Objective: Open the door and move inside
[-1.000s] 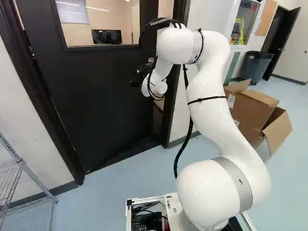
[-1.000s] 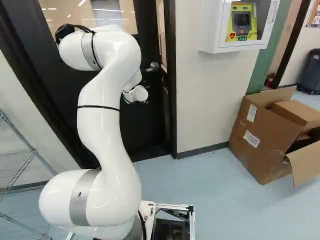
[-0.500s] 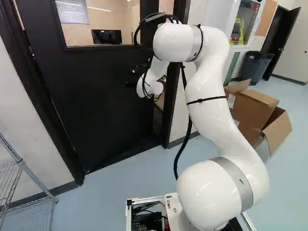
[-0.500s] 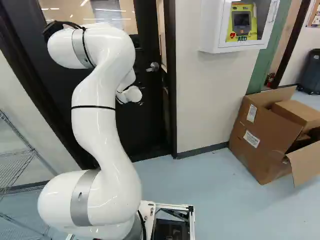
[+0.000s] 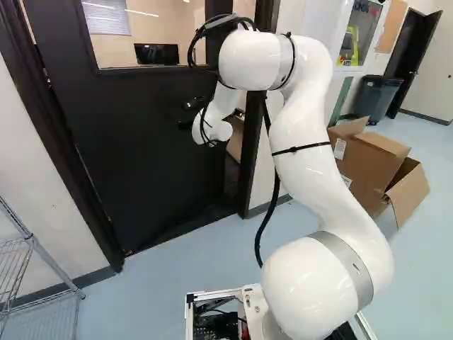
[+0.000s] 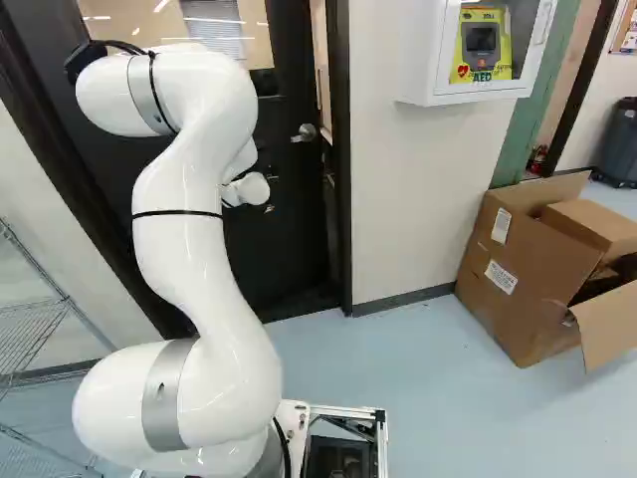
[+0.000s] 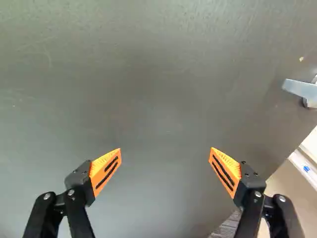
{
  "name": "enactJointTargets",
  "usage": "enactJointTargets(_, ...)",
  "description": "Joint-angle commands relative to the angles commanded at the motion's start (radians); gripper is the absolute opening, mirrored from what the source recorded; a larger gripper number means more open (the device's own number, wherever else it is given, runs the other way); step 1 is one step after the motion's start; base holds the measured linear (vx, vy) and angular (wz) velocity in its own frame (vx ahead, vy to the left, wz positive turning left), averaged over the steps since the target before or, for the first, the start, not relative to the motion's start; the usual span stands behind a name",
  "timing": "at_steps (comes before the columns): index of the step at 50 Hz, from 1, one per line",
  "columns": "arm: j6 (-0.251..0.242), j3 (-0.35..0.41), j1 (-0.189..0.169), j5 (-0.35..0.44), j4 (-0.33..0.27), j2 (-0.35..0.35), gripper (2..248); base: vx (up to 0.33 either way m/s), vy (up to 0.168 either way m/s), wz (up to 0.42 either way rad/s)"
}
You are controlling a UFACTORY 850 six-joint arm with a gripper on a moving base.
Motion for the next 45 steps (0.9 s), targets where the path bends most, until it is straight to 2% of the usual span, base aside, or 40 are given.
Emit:
enactJointTargets(14,0.0,0.017,0.037,-0.005,0.034,0.013,247,0.0,0.0,0.0)
enactJointTargets(30,0.0,0.038,0.076,-0.005,0.04,0.028,247,0.0,0.0,0.0)
enactJointTargets(45,0.0,0.031,0.091,-0.005,0.04,0.023,247,0.0,0.0,0.0)
